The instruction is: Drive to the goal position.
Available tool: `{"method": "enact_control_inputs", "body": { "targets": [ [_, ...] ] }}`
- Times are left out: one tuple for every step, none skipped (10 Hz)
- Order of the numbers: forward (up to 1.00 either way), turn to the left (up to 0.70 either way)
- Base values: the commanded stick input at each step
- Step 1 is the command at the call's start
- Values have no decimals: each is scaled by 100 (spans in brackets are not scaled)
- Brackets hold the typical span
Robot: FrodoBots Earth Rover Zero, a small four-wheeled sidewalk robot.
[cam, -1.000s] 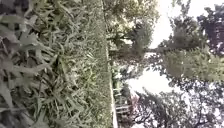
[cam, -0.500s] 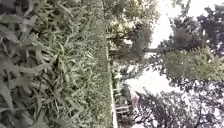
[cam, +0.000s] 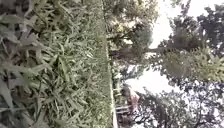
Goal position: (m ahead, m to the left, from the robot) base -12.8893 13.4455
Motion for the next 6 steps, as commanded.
{"method": "enact_control_inputs", "body": {
  "targets": [
    [30,0],
    [30,0],
    [30,0],
    [30,0],
    [30,0],
    [26,0]
  ]
}}
